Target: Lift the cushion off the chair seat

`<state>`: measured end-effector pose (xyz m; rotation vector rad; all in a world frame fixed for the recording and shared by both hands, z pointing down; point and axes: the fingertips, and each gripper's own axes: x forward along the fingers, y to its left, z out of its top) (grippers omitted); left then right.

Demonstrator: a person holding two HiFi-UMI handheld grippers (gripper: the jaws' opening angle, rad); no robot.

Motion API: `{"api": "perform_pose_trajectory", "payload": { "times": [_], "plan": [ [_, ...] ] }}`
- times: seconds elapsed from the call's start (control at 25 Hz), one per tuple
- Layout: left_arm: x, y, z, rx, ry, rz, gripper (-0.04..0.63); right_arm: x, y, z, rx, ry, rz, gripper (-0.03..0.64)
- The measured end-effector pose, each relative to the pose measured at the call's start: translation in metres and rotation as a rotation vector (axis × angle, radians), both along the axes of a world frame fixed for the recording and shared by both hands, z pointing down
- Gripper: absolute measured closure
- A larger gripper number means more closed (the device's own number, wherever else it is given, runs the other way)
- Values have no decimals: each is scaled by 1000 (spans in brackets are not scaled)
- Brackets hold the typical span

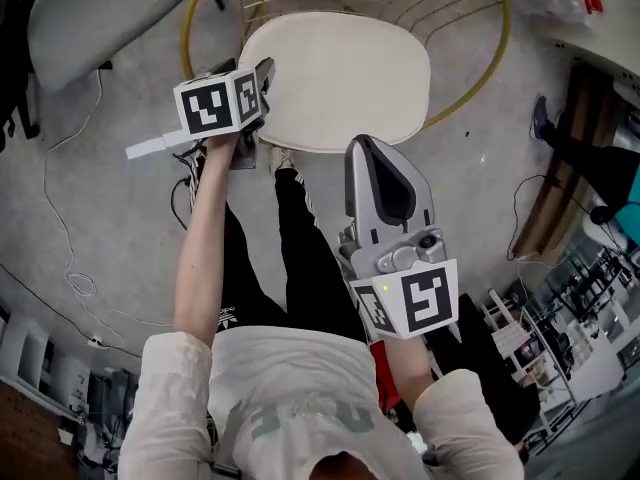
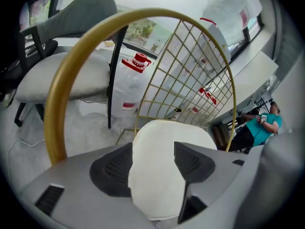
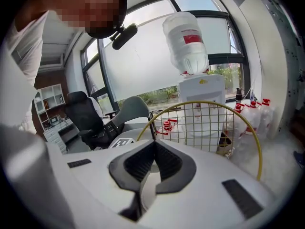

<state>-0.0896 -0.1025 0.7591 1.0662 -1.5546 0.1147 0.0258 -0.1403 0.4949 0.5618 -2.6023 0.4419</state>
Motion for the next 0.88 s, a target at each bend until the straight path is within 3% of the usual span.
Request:
{"api": "perform_pose_trajectory", "payload": {
  "times": [0.24, 0.36, 0.52, 0.88],
  "plan": [
    [2, -1, 27, -114, 33, -47, 324, -4, 6, 11, -33, -5, -21, 603],
    [-8, 1, 38, -175, 6, -105, 351, -2, 7, 16, -43, 1, -23, 603],
    [-19, 0, 53, -231, -27, -104, 353, 4, 4, 22, -49, 9, -20, 603],
    [-12, -6, 63, -159, 109, -122, 353, 12, -3, 30, -69, 6, -16, 603]
  ]
}}
